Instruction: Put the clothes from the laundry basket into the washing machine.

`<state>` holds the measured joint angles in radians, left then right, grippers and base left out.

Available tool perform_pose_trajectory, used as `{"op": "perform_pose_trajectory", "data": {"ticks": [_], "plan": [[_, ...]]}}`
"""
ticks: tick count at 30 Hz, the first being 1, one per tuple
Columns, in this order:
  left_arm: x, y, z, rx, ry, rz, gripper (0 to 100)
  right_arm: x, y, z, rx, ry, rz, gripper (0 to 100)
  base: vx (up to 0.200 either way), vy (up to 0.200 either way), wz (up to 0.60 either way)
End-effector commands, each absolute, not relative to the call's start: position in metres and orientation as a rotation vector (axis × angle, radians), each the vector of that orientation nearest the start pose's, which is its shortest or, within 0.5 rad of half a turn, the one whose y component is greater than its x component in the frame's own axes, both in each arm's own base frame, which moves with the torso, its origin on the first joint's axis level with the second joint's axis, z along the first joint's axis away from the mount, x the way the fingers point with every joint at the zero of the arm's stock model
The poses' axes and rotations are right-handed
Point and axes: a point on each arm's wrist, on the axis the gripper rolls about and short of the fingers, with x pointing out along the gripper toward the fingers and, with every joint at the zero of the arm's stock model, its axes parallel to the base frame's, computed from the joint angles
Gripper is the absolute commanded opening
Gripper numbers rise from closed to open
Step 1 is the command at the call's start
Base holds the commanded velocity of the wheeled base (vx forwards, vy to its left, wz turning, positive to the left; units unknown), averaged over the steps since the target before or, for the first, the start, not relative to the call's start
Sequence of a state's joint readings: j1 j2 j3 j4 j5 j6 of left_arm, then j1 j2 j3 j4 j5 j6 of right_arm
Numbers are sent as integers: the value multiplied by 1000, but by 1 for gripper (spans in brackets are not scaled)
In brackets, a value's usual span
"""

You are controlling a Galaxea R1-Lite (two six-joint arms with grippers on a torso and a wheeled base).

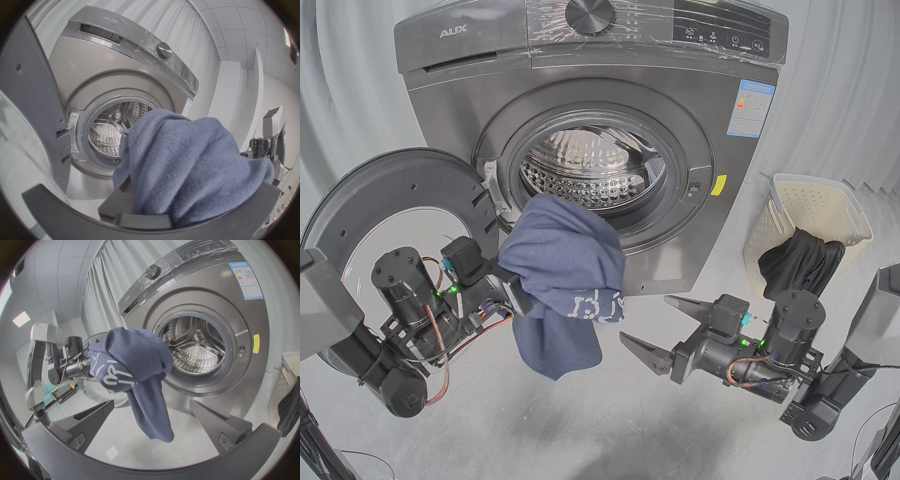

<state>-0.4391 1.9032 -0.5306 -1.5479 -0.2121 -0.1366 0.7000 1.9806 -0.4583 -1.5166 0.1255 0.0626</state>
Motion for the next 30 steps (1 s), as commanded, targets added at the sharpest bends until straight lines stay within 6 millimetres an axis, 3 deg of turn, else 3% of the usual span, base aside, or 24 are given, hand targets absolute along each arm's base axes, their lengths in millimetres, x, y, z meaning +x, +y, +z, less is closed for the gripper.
{"op": "perform_pose_trajectory", "data": {"ticks": [1,6,9,12,18,30], "plan": [[244,-118,153,-144,-128,-656,0,204,170,100,34,94,833,100,0,0,0],[248,-122,154,-139,-140,-662,0,224,153,101,40,78,727,100,0,0,0],[254,-124,139,-123,-86,-656,0,234,143,102,46,67,672,100,0,0,0],[259,-126,130,-116,-56,-650,0,241,133,103,47,61,629,100,0,0,0],[254,-129,130,-111,-55,-668,0,245,126,104,51,54,598,100,0,0,0],[253,-133,128,-86,-56,-682,0,245,129,107,53,44,599,100,200,0,0]]}}
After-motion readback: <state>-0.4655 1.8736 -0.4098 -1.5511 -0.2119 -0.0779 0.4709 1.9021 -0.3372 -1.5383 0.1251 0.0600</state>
